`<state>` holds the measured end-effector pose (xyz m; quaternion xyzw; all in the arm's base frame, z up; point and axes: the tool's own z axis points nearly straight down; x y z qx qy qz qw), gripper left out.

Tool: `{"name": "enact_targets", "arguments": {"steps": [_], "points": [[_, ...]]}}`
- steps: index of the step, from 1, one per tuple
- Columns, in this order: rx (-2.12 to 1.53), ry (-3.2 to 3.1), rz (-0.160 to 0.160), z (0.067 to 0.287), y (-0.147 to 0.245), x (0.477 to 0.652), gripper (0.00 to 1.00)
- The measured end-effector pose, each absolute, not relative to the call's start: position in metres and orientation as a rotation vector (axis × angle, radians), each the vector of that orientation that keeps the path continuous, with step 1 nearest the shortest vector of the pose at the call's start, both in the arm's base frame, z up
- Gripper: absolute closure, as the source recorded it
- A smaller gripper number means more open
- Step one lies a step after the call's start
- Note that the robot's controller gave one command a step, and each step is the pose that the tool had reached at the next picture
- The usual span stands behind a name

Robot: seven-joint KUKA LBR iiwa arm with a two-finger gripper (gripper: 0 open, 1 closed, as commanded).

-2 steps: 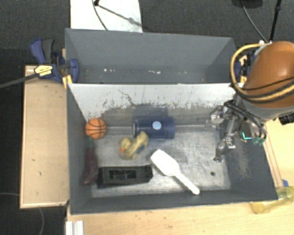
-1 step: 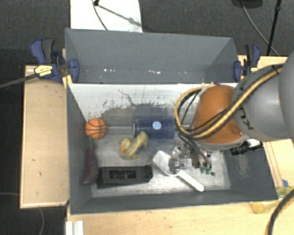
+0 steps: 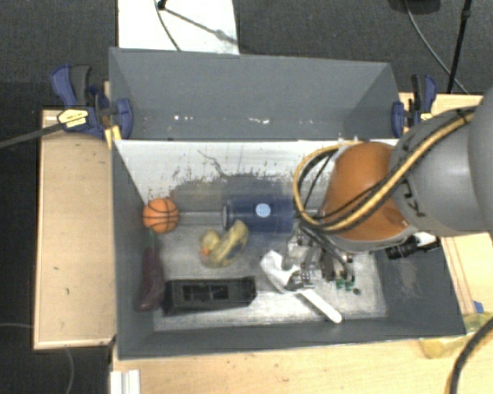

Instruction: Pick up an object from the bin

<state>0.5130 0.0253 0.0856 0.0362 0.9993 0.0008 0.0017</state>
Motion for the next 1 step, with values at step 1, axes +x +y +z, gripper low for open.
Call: {"name": "enact_targets", "arguments": {"steps": [1], "points": [[0.110,3.137,0.001,0.0853,0.0249,0.5127,1.00]]}}
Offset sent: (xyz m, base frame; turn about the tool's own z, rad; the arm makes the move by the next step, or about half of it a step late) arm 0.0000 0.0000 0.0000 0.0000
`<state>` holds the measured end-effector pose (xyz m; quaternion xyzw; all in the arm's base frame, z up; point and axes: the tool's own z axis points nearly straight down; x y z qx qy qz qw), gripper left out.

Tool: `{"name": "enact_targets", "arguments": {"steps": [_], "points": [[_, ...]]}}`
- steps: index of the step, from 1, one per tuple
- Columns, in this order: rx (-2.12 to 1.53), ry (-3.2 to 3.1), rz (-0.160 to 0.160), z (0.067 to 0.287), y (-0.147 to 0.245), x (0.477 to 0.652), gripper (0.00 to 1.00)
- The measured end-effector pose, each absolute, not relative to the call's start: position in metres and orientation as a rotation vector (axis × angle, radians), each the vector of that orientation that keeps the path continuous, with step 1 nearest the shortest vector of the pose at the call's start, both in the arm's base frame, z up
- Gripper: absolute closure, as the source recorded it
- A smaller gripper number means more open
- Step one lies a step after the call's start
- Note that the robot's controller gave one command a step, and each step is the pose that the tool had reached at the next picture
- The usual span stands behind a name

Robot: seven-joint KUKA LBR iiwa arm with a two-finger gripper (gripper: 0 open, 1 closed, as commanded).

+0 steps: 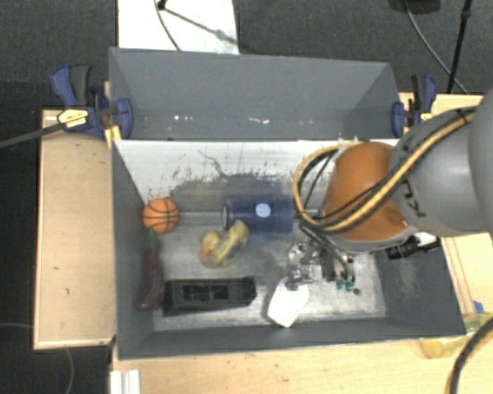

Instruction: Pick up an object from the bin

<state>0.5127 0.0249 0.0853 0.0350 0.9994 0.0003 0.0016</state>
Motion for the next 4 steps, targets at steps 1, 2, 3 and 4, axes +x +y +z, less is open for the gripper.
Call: {"name": "enact_targets", "arguments": {"steps": [1,2,3,4], "points": [[0.109,3.137,0.001,0.085,0.025,0.513,1.00],[-0.122,3.136,0.000,0.220,0.011,0.513,1.00],[-0.123,3.137,0.000,0.220,0.011,0.513,1.00],[0.035,3.130,0.000,0.193,0.028,0.508,1.00]]}}
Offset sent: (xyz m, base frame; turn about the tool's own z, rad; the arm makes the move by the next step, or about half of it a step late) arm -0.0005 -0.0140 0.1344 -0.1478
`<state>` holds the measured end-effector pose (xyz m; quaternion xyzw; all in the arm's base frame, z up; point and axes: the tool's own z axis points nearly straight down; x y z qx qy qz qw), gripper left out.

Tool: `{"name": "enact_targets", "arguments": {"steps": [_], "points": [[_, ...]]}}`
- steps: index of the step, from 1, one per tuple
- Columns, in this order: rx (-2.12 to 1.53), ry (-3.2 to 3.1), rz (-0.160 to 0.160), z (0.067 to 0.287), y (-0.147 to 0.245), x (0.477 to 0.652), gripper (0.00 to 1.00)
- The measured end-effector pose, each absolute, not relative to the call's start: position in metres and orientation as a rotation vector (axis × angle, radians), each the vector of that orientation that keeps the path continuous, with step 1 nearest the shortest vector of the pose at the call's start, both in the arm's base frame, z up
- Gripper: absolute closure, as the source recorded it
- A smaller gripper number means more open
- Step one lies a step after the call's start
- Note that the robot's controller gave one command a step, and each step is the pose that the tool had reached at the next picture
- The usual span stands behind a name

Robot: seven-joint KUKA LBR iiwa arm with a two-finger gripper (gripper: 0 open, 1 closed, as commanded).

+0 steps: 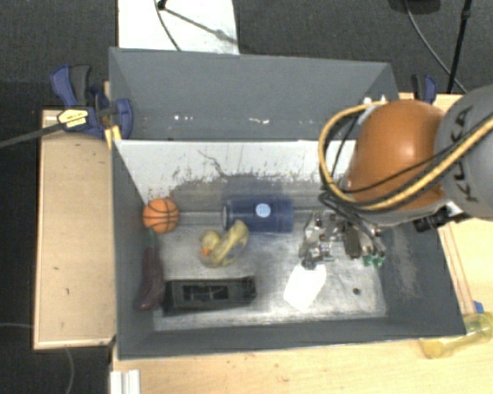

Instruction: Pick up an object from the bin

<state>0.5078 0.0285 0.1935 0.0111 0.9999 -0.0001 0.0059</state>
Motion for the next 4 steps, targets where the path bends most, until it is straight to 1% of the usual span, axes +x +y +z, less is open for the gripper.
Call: {"name": "enact_targets", "arguments": {"steps": [1,2,3,4], "points": [[0.057,3.139,0.002,0.158,0.034,0.520,1.00],[-0.124,3.138,0.000,0.160,0.032,0.510,1.00],[0.345,3.119,0.002,0.149,0.020,0.541,1.00],[0.372,3.116,-0.002,0.148,0.044,0.553,1.00]]}}
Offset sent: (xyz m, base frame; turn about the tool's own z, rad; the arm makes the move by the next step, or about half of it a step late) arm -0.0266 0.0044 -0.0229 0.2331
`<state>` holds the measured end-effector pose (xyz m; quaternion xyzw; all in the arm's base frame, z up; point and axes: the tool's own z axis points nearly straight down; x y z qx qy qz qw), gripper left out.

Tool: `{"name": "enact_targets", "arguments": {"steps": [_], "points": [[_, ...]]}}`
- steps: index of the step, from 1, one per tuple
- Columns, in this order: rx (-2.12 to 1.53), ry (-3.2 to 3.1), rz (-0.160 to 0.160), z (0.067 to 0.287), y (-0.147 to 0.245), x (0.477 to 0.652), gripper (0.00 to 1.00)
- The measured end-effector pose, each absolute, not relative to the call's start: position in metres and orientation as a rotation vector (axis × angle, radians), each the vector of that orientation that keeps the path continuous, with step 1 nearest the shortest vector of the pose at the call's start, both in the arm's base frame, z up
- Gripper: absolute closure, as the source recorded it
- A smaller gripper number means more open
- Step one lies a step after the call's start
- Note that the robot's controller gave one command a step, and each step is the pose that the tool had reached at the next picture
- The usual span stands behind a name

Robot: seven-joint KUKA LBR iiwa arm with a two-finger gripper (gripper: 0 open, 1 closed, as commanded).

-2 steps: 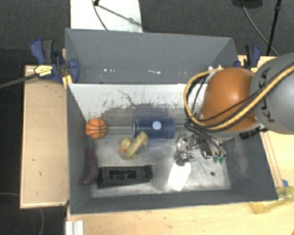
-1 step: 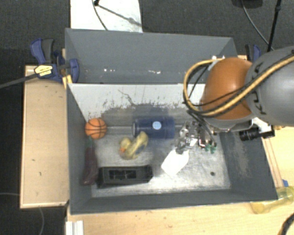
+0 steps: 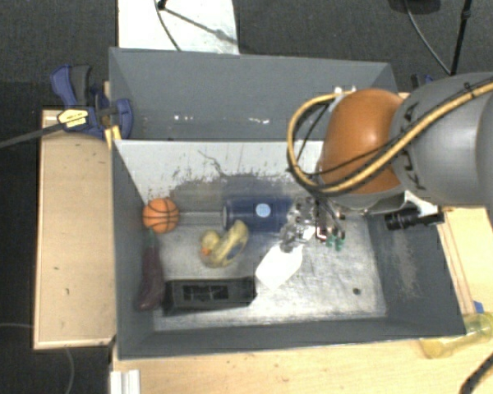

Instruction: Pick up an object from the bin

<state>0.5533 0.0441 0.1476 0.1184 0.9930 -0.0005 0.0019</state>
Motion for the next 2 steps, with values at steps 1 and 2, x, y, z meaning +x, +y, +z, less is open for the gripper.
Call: {"name": "enact_targets", "arguments": {"steps": [1,2], "points": [[-0.186,3.134,0.001,0.1741,0.0569,0.5429,1.00],[-0.439,3.105,0.000,0.1659,0.0530,0.5413,1.00]]}}
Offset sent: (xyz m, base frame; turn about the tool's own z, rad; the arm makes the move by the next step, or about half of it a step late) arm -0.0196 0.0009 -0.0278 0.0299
